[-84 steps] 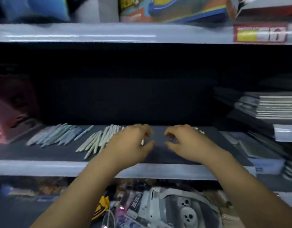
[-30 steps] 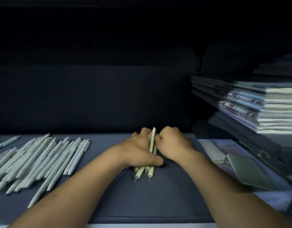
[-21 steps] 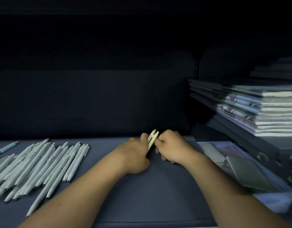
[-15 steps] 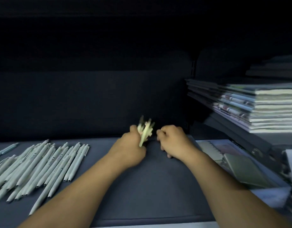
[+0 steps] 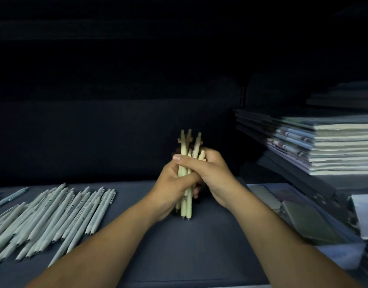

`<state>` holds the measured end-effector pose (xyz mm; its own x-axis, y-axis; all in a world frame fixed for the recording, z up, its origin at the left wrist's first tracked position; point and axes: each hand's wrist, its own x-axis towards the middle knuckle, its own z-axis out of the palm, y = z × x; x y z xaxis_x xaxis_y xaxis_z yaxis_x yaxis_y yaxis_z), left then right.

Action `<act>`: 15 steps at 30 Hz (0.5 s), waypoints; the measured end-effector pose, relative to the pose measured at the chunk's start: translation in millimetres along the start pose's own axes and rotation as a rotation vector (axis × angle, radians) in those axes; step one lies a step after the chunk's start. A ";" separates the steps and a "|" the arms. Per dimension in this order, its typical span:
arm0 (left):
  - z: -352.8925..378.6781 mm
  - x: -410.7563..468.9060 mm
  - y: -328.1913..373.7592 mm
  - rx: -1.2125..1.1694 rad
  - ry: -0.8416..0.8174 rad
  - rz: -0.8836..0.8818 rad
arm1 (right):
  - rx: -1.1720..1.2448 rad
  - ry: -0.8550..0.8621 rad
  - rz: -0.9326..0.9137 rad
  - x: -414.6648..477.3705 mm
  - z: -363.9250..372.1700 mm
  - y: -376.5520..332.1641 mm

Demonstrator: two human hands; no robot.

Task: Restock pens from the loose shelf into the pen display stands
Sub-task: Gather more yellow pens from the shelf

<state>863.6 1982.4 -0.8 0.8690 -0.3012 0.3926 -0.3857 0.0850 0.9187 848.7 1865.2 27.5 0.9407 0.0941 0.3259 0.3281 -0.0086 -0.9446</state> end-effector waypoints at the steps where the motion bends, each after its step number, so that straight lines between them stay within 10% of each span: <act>1: 1.6 -0.6 0.3 -0.001 -0.011 0.008 | 0.015 -0.013 0.016 -0.4 -0.9 -1.6; 15: 7.3 -2.1 1.8 -0.061 -0.158 -0.137 | -0.083 0.000 -0.059 -0.2 -6.7 -7.1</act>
<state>858.8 1976.2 -0.3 0.8506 -0.4588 0.2570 -0.2438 0.0891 0.9657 846.7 1858.6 34.4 0.9197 0.0970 0.3805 0.3886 -0.0856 -0.9174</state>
